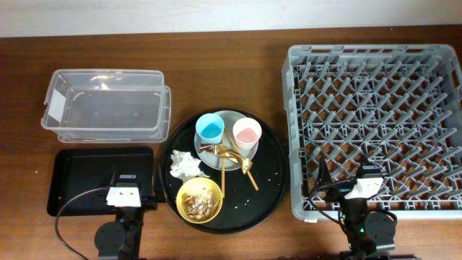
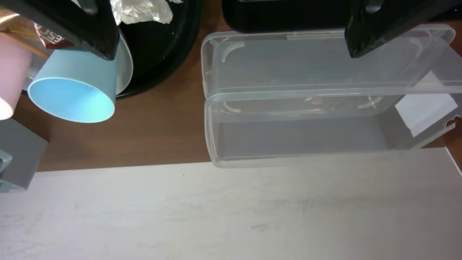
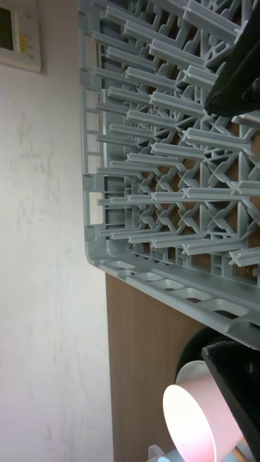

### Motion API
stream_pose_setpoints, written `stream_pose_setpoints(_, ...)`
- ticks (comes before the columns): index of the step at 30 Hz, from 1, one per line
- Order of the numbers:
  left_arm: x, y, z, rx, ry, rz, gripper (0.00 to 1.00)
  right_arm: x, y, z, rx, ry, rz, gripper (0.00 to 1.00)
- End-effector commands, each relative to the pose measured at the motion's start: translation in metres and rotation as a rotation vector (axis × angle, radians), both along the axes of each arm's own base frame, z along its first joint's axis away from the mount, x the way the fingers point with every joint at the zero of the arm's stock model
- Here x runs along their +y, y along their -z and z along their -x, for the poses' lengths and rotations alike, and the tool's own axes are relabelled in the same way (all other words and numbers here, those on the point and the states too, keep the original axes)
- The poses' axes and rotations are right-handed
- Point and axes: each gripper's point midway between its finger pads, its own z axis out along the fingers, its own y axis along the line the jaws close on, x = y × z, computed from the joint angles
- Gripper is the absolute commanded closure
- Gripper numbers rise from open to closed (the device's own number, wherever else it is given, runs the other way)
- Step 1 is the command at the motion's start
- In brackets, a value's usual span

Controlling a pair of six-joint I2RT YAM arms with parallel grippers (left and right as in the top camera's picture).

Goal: Sort waste into correct bins and load items into the dishwasher rack
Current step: 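Move the right gripper over the round tray toward the wooden stick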

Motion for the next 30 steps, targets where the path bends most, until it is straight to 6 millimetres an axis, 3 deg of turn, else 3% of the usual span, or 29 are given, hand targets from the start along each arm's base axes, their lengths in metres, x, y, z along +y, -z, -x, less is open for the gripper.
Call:
stream_pose_setpoints(1, 0.0020, 0.0014, 0.0000, -0.004, -0.011, -0.017, 0.01, -0.0026, 0.0032, 0.0000, 0.008, 0.012, -0.003, 0.02)
stream_pose_setpoints(30, 0.0020, 0.0015, 0.0000, -0.003, -0.011, -0.017, 0.01, -0.0032, 0.0032, -0.0001, 0.008, 0.015, -0.002, 0.02)
